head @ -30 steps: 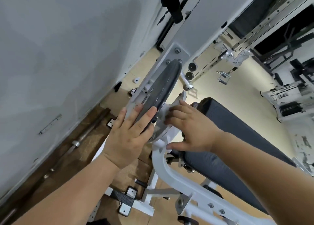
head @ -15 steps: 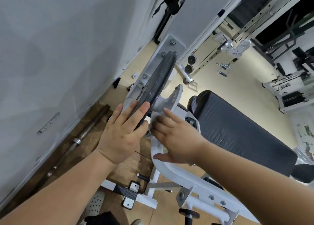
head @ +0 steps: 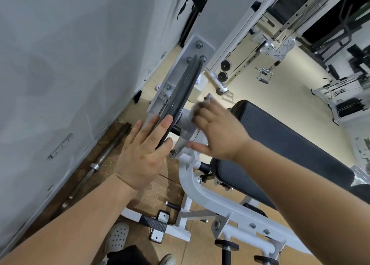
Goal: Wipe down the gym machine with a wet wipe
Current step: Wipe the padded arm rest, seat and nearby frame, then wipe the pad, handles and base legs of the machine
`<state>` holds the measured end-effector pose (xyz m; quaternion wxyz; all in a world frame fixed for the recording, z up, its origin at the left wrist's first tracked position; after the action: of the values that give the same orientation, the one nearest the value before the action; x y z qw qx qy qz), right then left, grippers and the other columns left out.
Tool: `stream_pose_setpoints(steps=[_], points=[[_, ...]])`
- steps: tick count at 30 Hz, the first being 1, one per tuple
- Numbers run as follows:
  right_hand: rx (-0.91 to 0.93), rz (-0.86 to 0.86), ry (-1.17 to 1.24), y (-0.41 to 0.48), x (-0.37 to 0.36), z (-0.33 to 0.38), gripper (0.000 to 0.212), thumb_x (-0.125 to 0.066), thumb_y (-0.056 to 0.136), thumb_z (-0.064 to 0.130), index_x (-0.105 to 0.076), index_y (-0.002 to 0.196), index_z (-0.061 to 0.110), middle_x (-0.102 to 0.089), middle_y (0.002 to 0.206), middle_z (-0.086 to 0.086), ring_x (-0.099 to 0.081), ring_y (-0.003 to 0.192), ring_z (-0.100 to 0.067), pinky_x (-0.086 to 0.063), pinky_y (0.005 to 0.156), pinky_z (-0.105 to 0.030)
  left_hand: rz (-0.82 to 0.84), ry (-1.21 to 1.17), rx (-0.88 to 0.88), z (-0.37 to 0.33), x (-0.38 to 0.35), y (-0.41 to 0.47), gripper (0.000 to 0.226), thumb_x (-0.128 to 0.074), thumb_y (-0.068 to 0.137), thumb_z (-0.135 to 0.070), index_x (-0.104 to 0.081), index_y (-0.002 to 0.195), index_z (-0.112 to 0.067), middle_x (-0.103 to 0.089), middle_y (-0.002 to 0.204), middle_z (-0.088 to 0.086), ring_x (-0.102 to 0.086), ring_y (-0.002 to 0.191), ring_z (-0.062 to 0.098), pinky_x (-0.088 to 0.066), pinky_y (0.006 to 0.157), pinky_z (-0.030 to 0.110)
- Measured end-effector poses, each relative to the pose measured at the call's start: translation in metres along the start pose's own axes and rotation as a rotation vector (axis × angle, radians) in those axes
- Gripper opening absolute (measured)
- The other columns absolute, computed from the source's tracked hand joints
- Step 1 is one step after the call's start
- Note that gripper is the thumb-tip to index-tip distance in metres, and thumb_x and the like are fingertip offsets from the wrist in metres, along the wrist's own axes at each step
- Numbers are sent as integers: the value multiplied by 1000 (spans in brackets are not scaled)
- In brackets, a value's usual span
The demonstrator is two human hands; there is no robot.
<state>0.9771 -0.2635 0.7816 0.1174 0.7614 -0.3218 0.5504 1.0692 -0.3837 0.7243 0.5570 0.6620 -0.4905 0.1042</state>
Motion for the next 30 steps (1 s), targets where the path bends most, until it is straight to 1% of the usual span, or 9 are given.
stream_pose_setpoints(steps=[6, 11, 14, 18, 21, 23, 26, 28, 30], points=[[311, -13, -111, -26, -23, 60, 55, -47, 100, 54, -67, 133, 14, -67, 131, -8, -49, 137, -32, -5, 128, -53, 9, -2, -5, -1, -1, 0, 20, -67, 87, -3, -75, 103, -12, -14, 167, 4, -37, 147, 38, -35, 114, 62], [7, -203, -21, -12, 7, -7, 58, -53, 99, 56, -67, 131, 10, -65, 134, -11, -49, 139, -34, -13, 127, -54, 20, -12, 2, -3, 0, 1, 29, -45, 97, -12, -74, 100, -11, -15, 166, 5, -33, 148, 37, -37, 112, 63], [20, -295, 75, -23, -3, 11, 47, -60, 99, 39, -66, 133, 7, -64, 135, -12, -49, 140, -37, -26, 124, -55, 27, -3, 13, -4, 2, 2, 32, -41, 99, -14, -73, 97, -11, -21, 164, 8, -35, 147, 36, -39, 110, 65], [180, -387, 177, -44, -6, 40, 36, -51, 99, 4, -68, 131, 5, -66, 135, -11, -56, 134, -33, -43, 116, -46, 49, 32, 27, -6, 5, 3, 24, -47, 98, -15, -70, 97, -13, -25, 162, 7, -36, 145, 39, -35, 113, 68], [75, -499, 233, -55, 4, 31, 32, -57, 94, -1, -72, 122, 2, -71, 126, -11, -64, 121, -31, -49, 108, -39, 46, 89, 126, -11, 16, 2, 22, -57, 92, -22, -73, 107, -21, -30, 165, 5, -28, 149, 42, -18, 119, 70], [-59, -602, 297, -67, 12, 19, 28, -57, 93, -1, -74, 116, 0, -73, 120, -13, -65, 115, -32, -52, 103, -41, -36, 101, 164, -23, 34, 3, 25, -62, 88, -23, -76, 108, -23, -43, 159, 9, -34, 145, 44, -23, 115, 70], [-181, -726, 443, -89, 23, 7, 24, -60, 96, 1, -74, 116, 0, -72, 121, -12, -66, 114, -32, -53, 101, -44, -143, -89, 139, -54, 58, 15, 28, -60, 93, -21, -75, 115, -13, -63, 136, 13, -55, 126, 33, -44, 105, 50], [-223, -779, 541, -104, 31, 6, 26, -58, 98, 6, -73, 119, 3, -71, 125, -10, -65, 118, -29, -51, 105, -41, -74, -394, 348, -61, 55, 28, 31, -54, 101, -28, -67, 128, -20, -68, 125, -2, -60, 118, 13, -46, 101, 24], [-295, -807, 678, -120, 38, 1, 32, -55, 98, 13, -70, 126, 5, -68, 129, -7, -61, 123, -25, -49, 108, -38, 91, -709, 648, -70, 34, 35, 28, -52, 106, -33, -55, 133, -37, -66, 120, -21, -60, 114, -4, -47, 95, 12]])
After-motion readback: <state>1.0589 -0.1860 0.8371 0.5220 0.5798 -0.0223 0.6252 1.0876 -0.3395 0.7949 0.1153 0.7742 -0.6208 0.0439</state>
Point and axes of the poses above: each hand's wrist, its own y-axis towards the middle knuckle, its own x-axis out of the back of the hand, z = x × y, the point moved 9 cm from there along y, towards the middle knuckle
